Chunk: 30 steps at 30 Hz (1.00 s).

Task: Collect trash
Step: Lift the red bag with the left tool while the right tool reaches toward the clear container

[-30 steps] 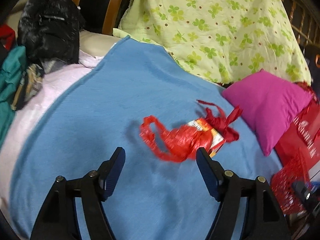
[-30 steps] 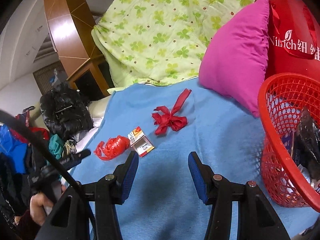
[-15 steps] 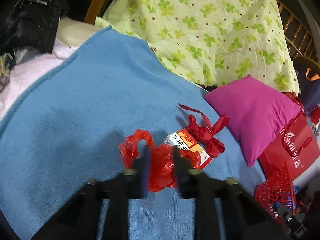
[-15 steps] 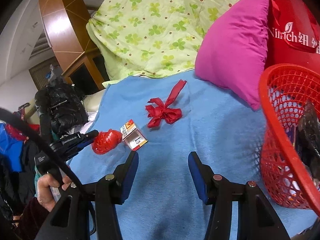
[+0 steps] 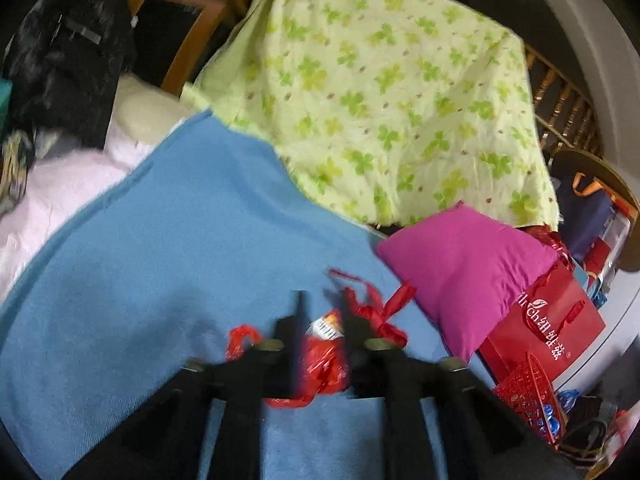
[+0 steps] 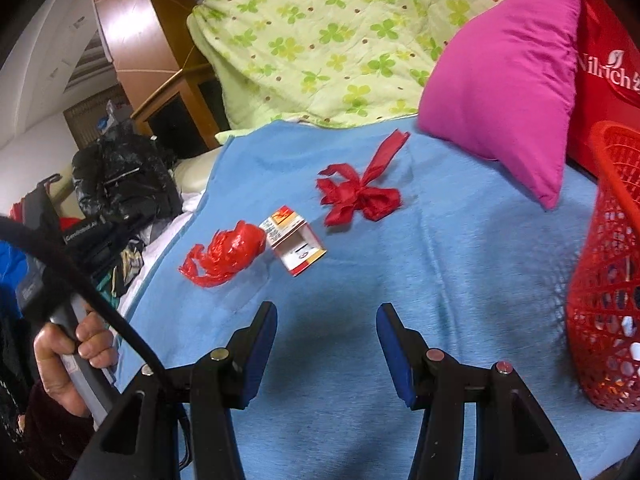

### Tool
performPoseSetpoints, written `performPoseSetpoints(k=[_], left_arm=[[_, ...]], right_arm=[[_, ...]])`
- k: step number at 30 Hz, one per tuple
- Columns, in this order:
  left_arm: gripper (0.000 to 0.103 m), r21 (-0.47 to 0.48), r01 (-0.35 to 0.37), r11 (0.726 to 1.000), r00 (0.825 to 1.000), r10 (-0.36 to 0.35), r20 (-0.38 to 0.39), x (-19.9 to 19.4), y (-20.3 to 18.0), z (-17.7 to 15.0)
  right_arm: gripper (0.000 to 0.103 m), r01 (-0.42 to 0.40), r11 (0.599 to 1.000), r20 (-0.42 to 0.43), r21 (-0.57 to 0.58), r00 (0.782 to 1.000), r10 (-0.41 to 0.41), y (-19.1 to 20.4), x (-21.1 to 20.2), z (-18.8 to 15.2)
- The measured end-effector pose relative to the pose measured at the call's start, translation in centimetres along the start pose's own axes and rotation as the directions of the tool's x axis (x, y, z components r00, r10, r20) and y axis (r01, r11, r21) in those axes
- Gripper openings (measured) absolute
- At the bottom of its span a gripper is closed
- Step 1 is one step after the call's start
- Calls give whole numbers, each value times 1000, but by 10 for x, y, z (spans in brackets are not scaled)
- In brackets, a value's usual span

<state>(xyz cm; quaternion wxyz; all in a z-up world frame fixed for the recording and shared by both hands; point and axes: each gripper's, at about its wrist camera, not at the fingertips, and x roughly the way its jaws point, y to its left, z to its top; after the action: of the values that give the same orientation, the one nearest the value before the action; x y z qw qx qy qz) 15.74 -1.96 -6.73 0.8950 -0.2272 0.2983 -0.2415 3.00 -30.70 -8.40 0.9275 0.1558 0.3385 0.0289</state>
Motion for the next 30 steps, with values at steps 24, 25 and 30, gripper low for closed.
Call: performPoseSetpoints(k=[24, 25, 30], left_arm=[[47, 382, -154, 911, 950, 244, -197, 81, -46, -41], [43, 375, -152, 914, 952, 238, -193, 79, -45, -40], [4, 310, -126, 942, 971, 182, -157, 61, -40, -27]], right_arm=[[56, 25, 999, -8, 43, 1000, -25, -20, 2, 2], [56, 25, 999, -9, 42, 1000, -24, -19, 2, 1], [56, 22, 999, -10, 30, 1000, -21, -11, 4, -1]])
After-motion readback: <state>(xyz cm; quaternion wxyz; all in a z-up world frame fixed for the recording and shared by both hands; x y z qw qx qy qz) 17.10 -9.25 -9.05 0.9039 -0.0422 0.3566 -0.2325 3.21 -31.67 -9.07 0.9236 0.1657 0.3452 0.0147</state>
